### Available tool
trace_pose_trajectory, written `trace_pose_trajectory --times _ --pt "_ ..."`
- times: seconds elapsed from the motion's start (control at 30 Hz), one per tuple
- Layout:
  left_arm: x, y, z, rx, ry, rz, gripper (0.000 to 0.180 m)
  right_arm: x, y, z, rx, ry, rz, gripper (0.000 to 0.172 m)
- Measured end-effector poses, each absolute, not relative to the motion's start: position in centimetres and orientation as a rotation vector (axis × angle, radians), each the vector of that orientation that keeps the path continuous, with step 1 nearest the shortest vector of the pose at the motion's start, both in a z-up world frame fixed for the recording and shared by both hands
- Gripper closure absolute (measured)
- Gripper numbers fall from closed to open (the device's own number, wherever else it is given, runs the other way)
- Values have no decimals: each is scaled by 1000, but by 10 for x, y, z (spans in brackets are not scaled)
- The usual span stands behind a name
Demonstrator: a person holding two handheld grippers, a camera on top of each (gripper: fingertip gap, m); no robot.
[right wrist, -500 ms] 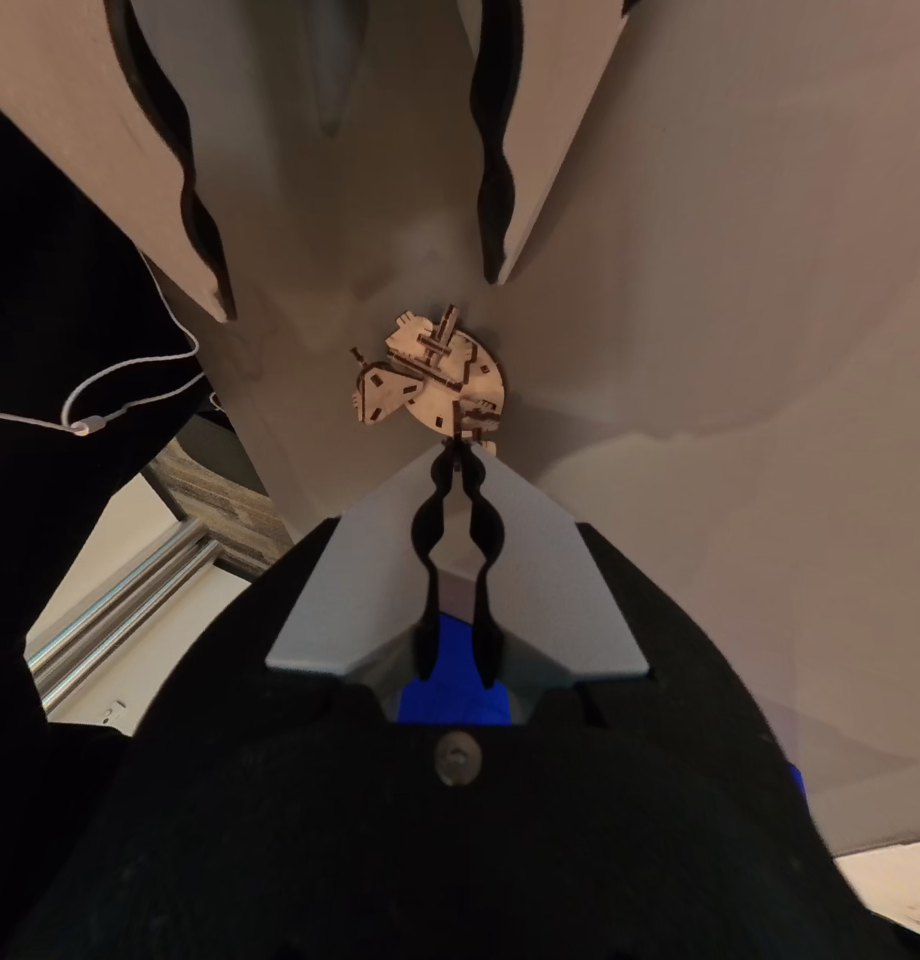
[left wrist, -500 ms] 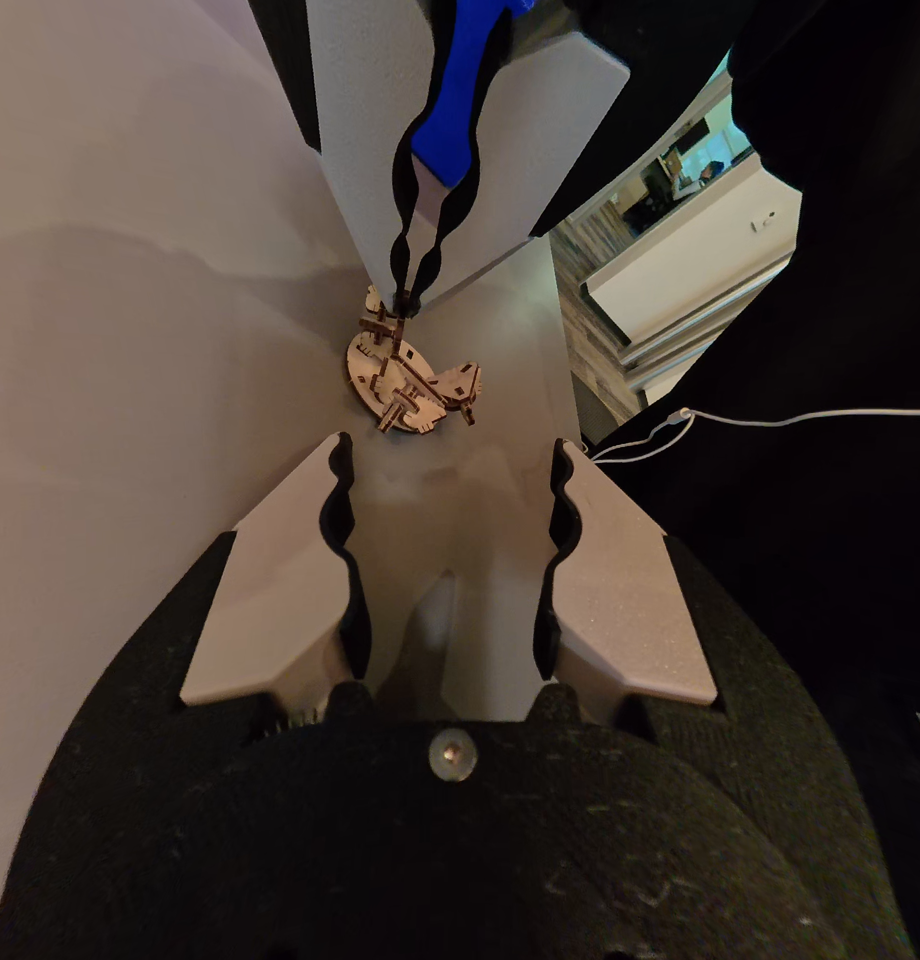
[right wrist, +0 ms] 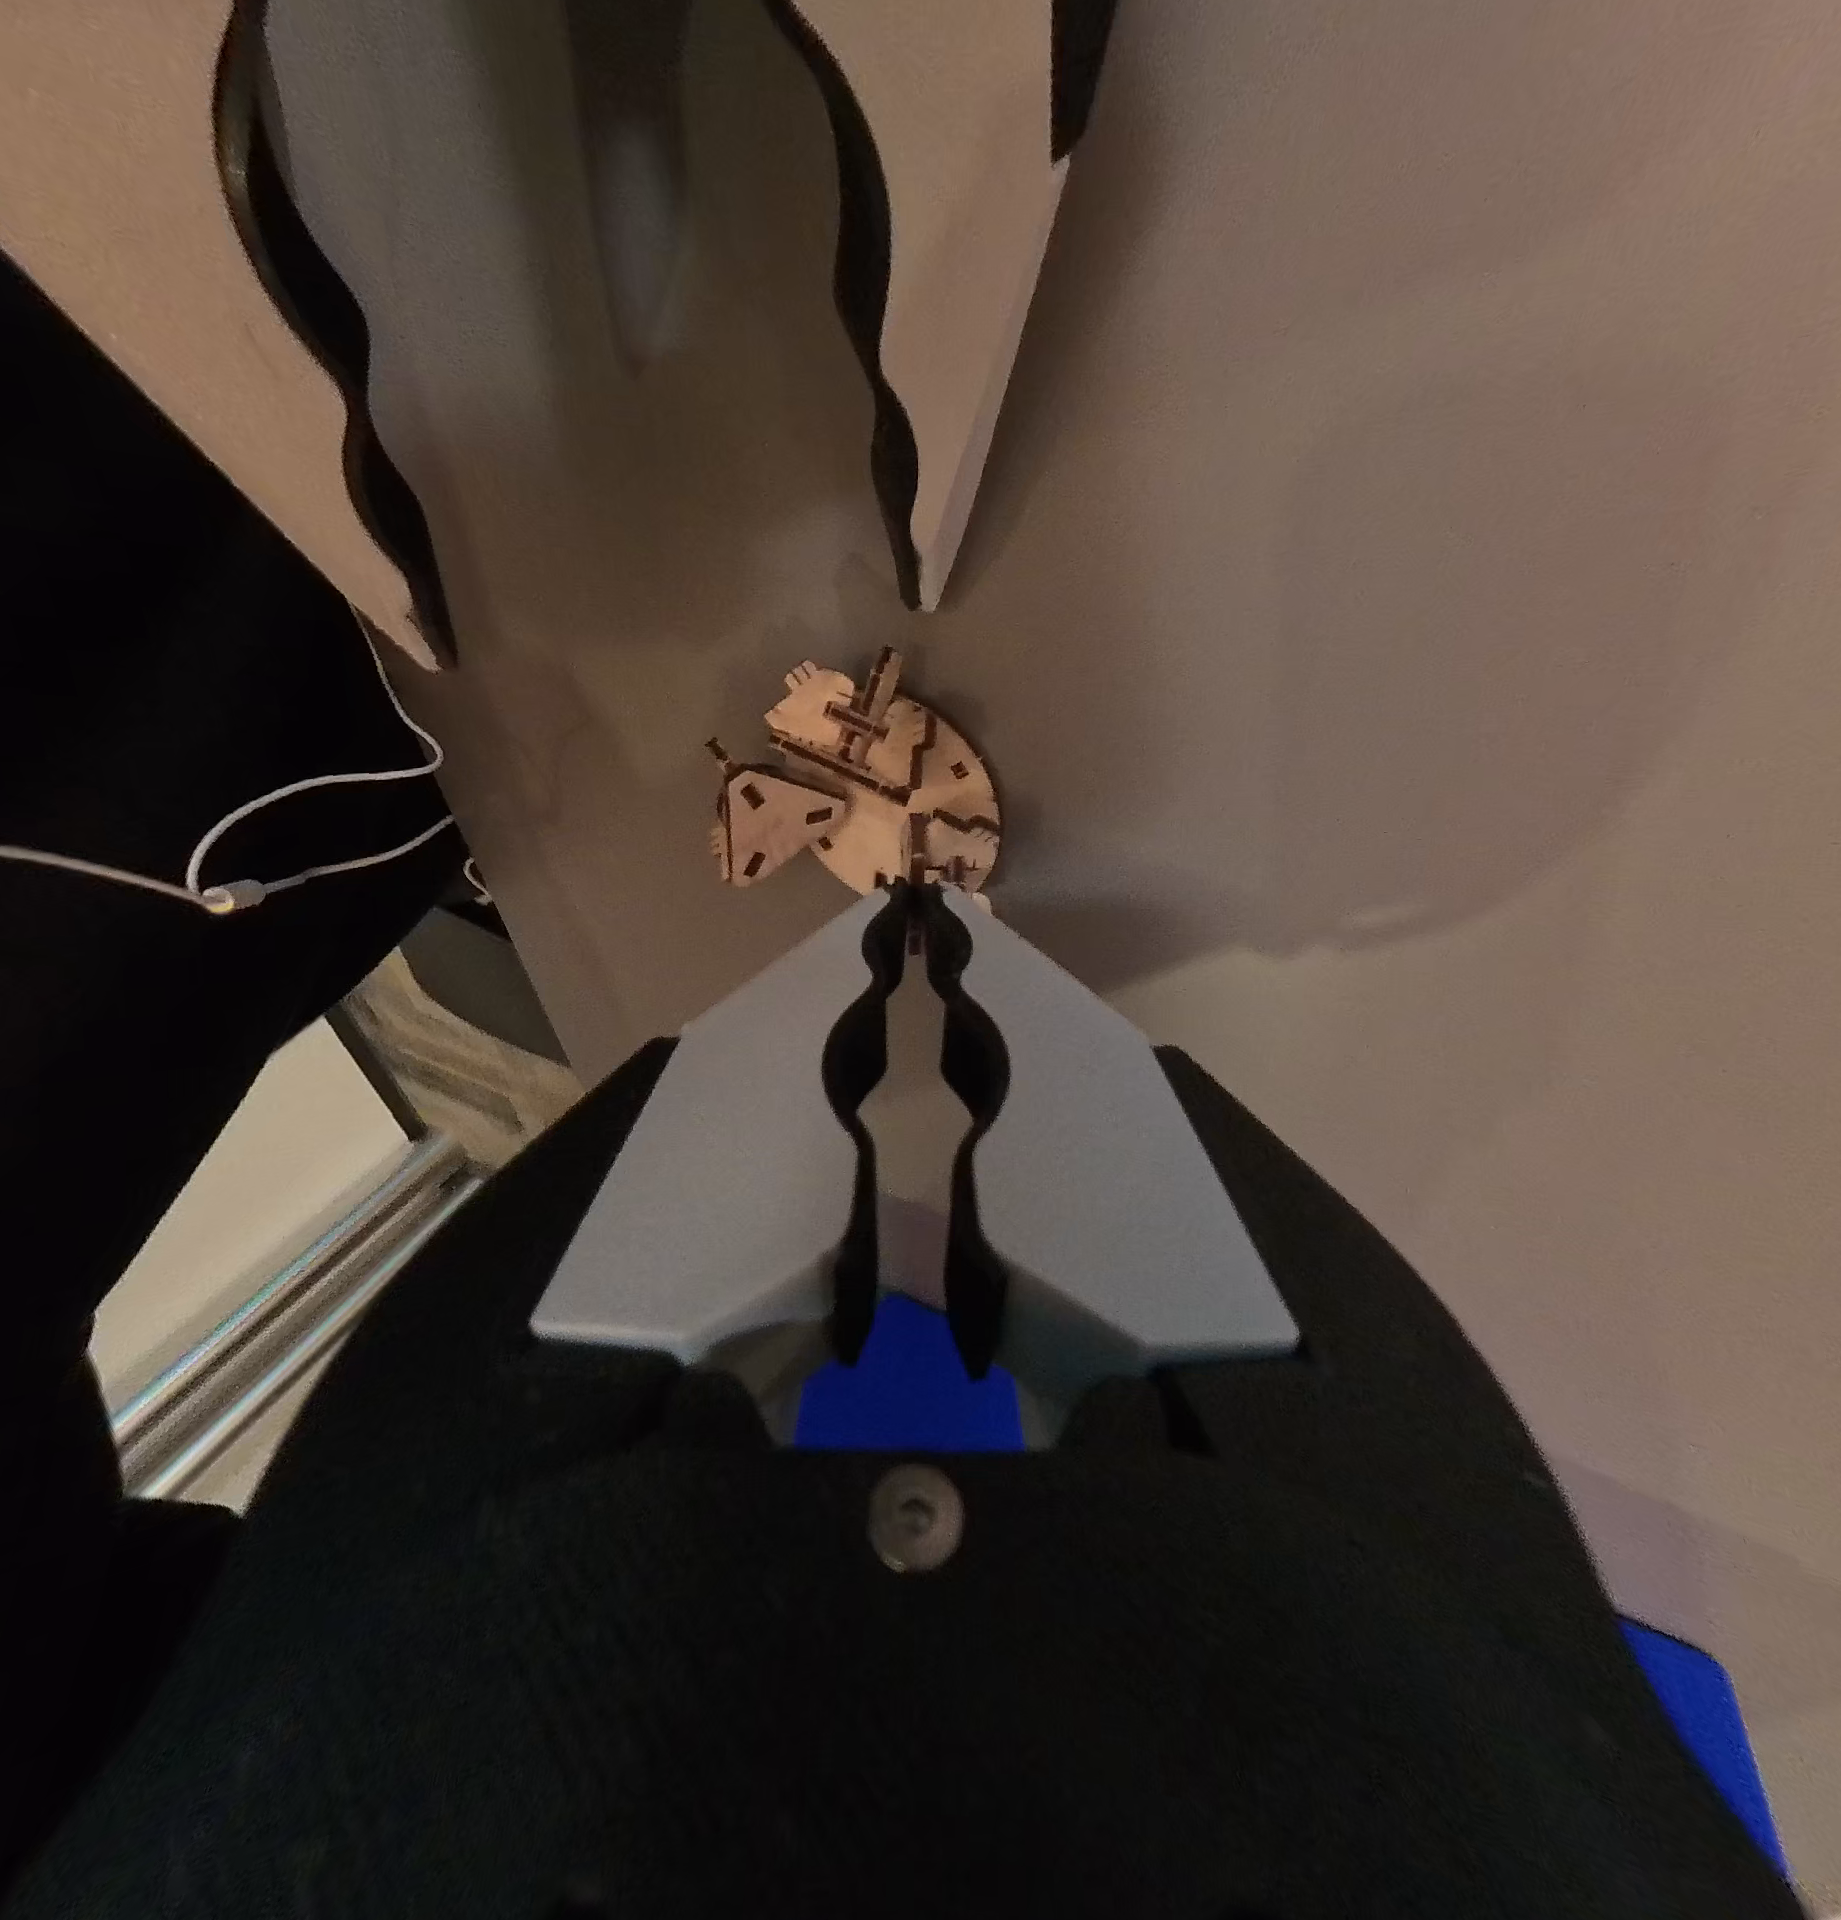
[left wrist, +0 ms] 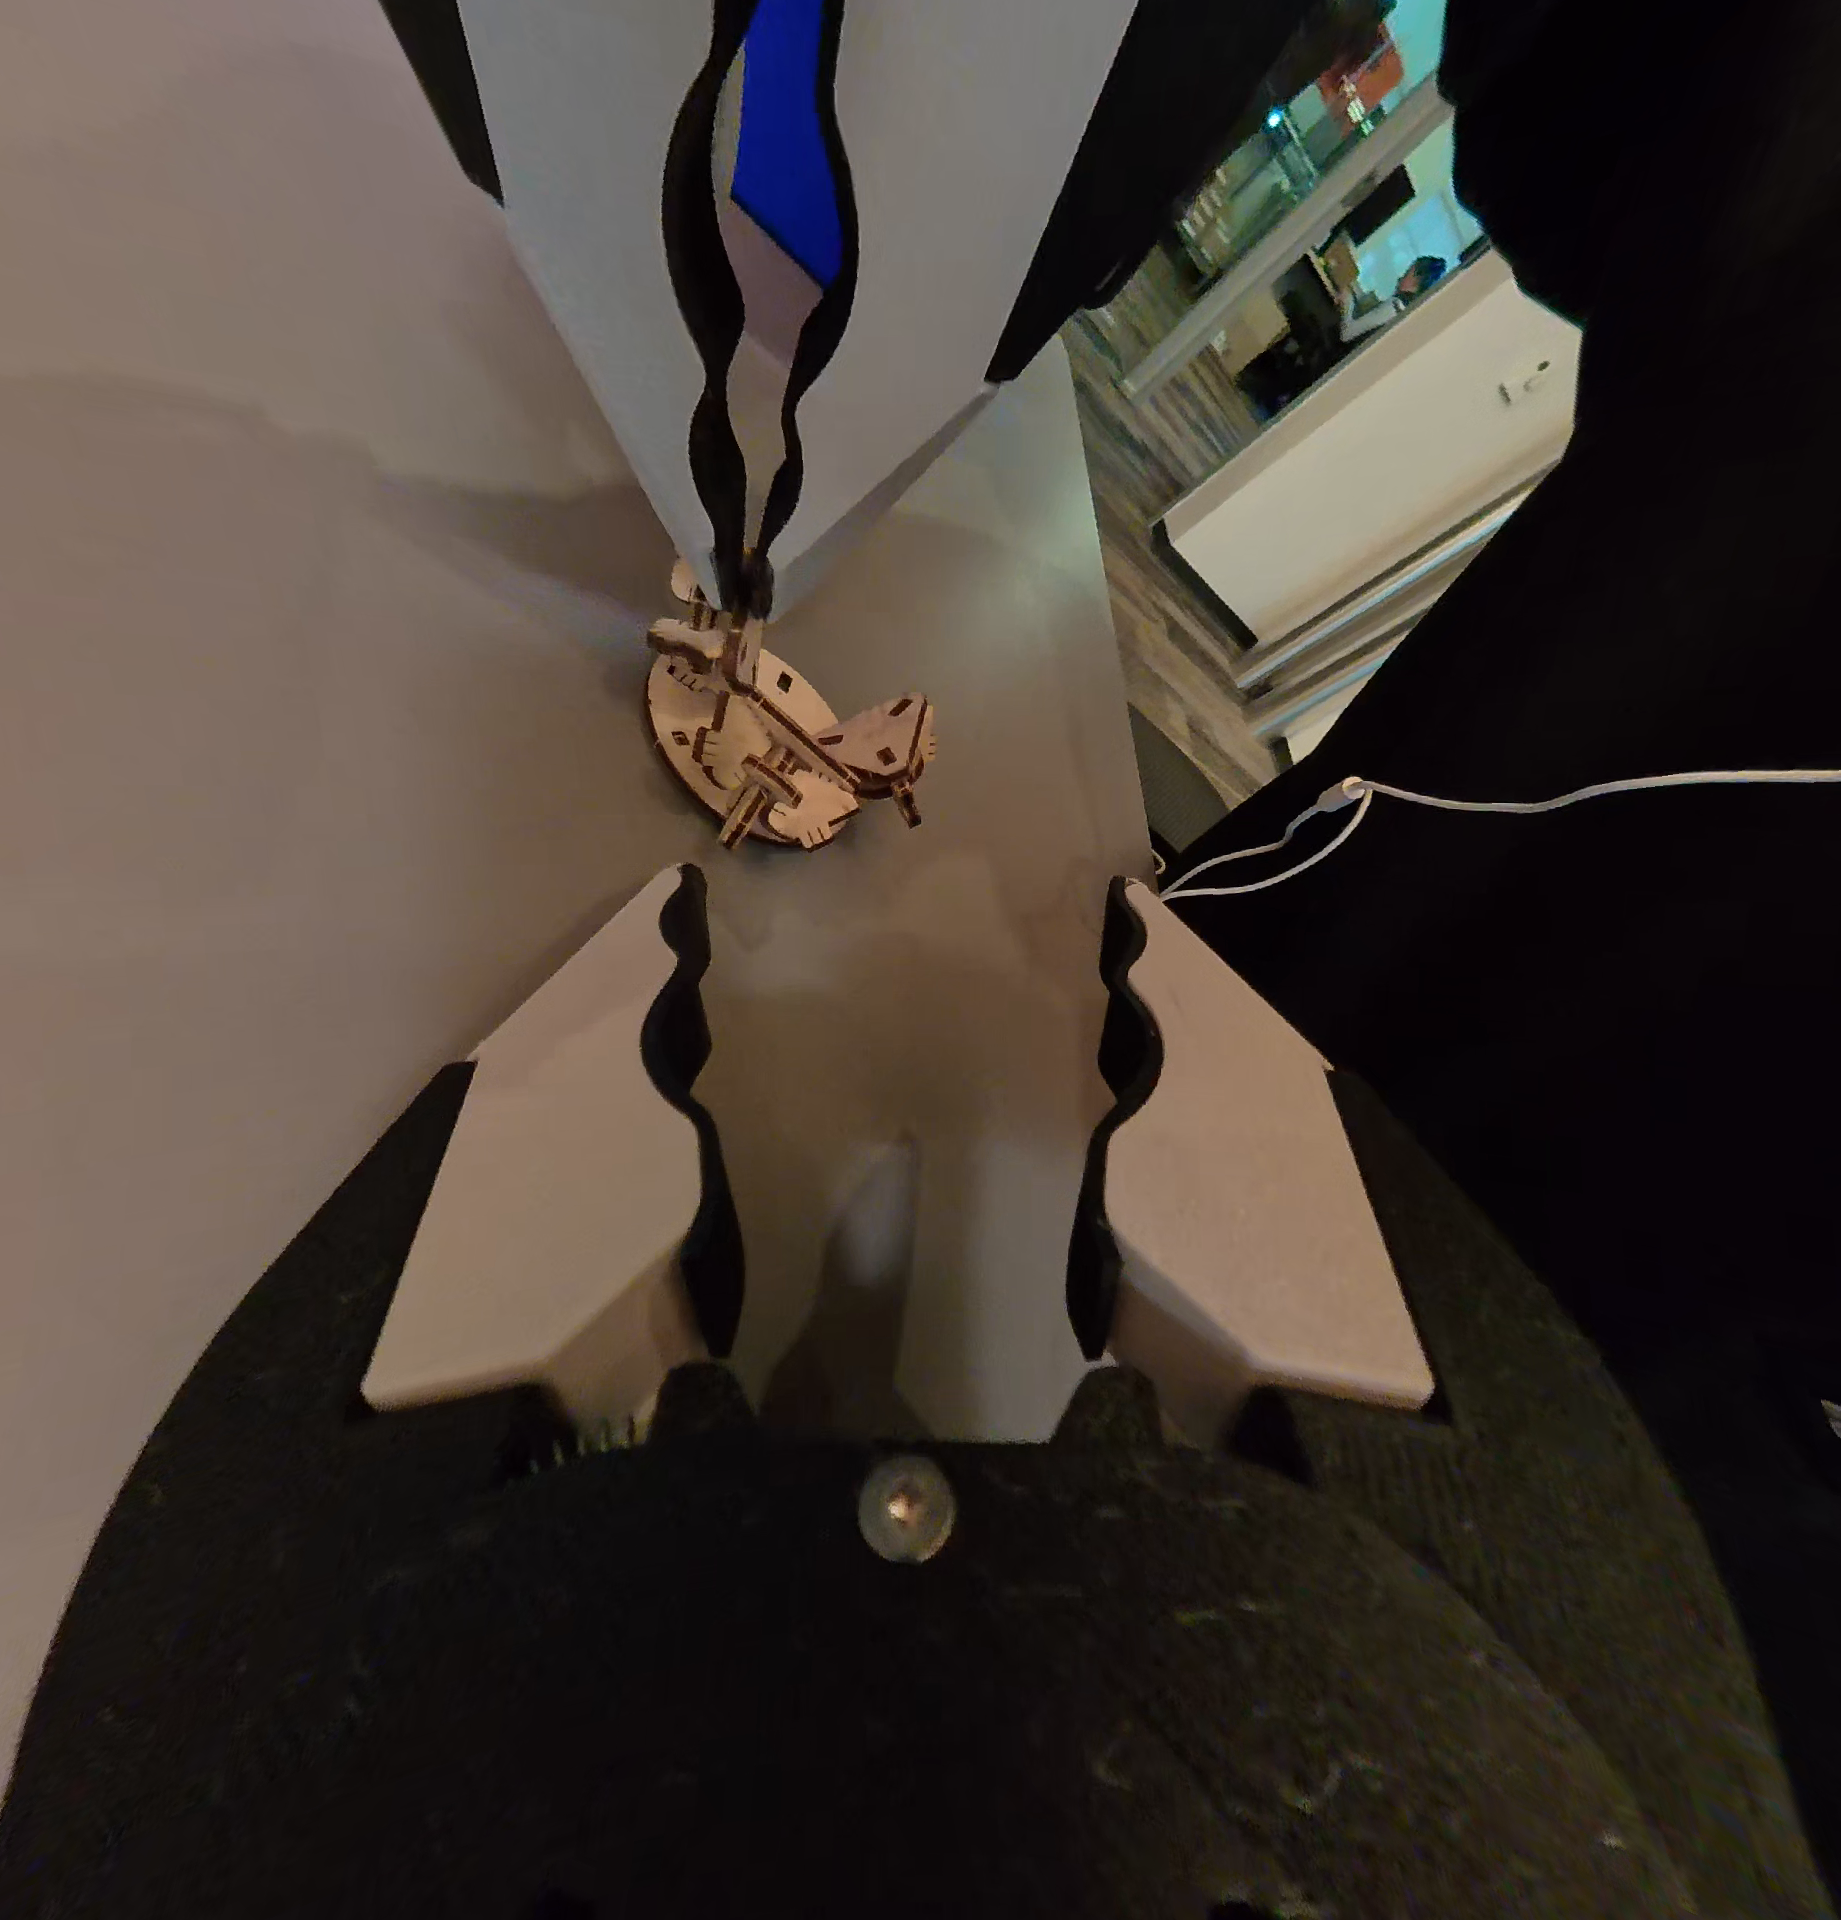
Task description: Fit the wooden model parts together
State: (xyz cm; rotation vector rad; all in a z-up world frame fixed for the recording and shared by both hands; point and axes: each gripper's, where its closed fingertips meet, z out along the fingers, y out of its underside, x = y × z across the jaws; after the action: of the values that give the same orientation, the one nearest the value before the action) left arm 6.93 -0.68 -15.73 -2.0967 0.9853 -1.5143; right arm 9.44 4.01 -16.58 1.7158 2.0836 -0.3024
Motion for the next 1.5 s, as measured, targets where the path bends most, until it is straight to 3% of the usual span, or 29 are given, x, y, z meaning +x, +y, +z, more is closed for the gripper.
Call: trace_pose_trajectory --times 0.77,1.5 --pt "69 -5 -156 -2096 956 -1549 106 92 38 -165 2140 2183 -469 171" --pt "47 -1 -147 -2067 836 -1653 107 93 42 -164 2079 2027 -686 171"
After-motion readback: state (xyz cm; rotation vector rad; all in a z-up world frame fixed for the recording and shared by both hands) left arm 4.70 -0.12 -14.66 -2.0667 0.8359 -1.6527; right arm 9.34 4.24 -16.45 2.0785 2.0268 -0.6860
